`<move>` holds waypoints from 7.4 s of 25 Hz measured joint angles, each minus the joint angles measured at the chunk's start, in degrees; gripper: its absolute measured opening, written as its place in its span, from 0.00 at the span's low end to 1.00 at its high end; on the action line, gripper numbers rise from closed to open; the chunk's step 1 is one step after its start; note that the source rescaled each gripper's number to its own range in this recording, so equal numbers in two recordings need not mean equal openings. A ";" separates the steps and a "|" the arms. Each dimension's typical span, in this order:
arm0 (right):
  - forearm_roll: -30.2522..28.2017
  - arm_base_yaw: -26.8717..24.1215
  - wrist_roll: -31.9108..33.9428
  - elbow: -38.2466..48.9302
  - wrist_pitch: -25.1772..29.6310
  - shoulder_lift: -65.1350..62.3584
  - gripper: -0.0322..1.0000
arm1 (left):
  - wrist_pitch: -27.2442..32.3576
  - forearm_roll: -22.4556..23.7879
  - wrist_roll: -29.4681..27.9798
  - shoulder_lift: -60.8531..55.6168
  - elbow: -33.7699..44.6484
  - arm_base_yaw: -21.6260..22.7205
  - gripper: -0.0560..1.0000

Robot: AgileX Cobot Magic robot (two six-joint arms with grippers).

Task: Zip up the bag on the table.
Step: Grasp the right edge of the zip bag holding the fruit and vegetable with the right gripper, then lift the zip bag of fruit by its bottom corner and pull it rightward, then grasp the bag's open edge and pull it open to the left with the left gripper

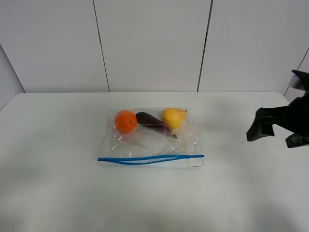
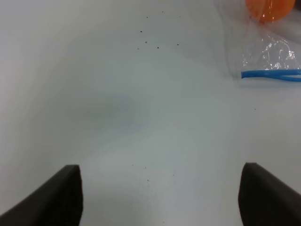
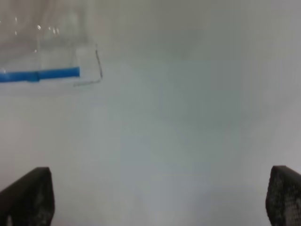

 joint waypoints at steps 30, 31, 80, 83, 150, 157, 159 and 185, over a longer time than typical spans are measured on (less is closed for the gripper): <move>49.82 -0.18 -51.92 -8.64 2.44 44.57 0.90 | 0.00 0.00 0.00 0.00 0.00 0.00 0.97; 50.52 -0.18 -52.43 -8.64 2.38 44.84 0.88 | 0.00 0.00 0.00 0.00 0.00 0.00 0.97; 50.20 -0.18 -48.79 -12.59 4.90 46.86 0.45 | 0.00 0.00 0.00 0.00 0.00 0.00 0.97; 50.16 -0.18 -48.69 -12.61 4.90 46.86 0.41 | 0.00 0.00 0.00 0.00 0.00 0.00 0.97; 62.11 -1.51 -39.29 -12.61 17.12 42.11 0.03 | 0.00 0.00 0.00 0.00 0.00 0.00 0.97; 63.13 -1.51 -39.29 -12.61 17.12 42.11 0.03 | -0.65 0.15 0.00 0.00 -0.44 0.00 0.97; 63.98 -1.51 -39.29 -12.61 17.12 42.11 0.03 | -1.77 0.28 0.00 1.35 -2.28 0.00 0.97; 64.72 -1.51 -39.29 -12.61 17.12 42.11 0.03 | -30.13 -19.67 70.79 70.43 -37.35 -0.23 0.97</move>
